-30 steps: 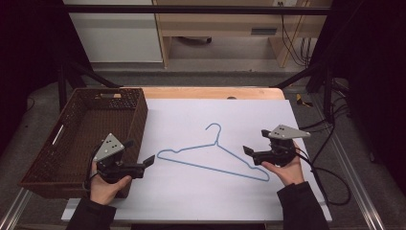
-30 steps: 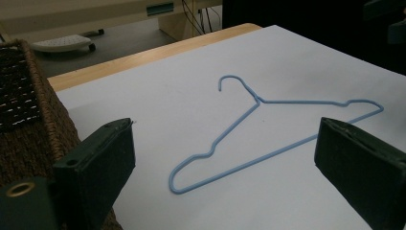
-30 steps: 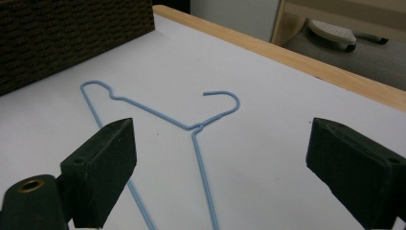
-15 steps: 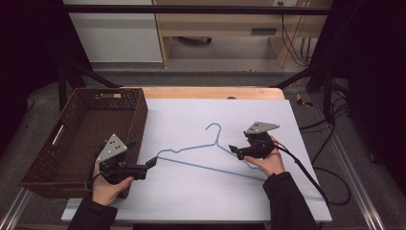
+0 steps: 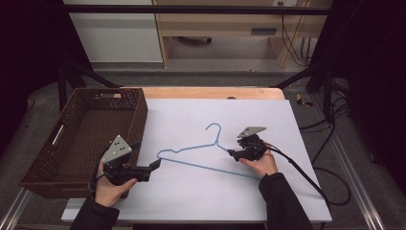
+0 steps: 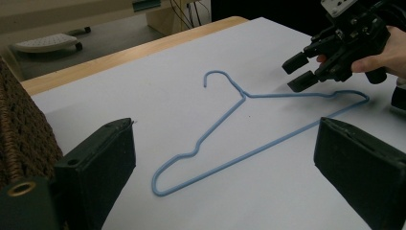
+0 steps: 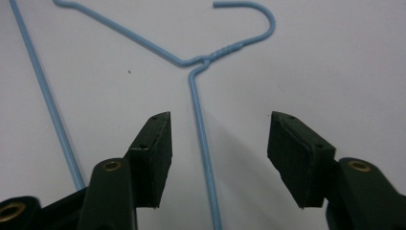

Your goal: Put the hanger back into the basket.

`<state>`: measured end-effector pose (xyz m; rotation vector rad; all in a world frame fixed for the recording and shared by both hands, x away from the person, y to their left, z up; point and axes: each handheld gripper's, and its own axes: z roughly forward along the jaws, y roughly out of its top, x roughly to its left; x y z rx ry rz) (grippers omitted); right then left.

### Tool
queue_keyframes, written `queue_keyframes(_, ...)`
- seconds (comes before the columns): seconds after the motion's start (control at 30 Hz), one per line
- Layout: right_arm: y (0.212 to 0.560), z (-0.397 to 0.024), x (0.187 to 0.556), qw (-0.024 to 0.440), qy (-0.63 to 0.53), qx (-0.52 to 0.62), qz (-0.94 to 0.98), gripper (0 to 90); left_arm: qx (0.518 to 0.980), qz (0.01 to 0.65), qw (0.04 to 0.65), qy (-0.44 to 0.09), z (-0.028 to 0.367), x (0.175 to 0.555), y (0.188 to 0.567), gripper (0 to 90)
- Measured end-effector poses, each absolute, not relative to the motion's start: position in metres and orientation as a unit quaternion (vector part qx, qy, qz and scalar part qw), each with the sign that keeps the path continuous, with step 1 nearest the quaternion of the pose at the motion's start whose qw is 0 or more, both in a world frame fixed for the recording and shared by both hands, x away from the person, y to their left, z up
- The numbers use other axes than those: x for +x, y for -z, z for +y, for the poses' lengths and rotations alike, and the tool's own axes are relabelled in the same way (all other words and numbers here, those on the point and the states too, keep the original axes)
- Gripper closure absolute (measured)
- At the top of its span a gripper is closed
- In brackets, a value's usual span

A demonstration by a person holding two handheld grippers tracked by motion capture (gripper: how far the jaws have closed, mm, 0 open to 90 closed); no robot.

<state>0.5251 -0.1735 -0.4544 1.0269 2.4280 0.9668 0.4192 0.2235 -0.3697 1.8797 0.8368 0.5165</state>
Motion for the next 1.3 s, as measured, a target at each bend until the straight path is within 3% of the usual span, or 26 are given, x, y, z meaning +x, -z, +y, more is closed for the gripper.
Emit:
queue_keyframes(0.27,0.464,-0.17,0.528,0.142,-0.321,0.358,0.865,60.7,0.774,0.343,0.489,-0.211,0.223,0.419,0.37,7.0)
queue_keyframes(0.8,0.469,-0.166,0.528,0.128,-0.303,0.355,0.875,84.2,0.78,0.339,0.483,-0.207,0.217,0.42,0.373,7.3)
queue_keyframes(1.3,0.468,-0.168,0.53,0.123,-0.305,0.331,0.885,87.6,0.791,0.333,0.472,-0.2,0.208,0.422,0.377,7.4)
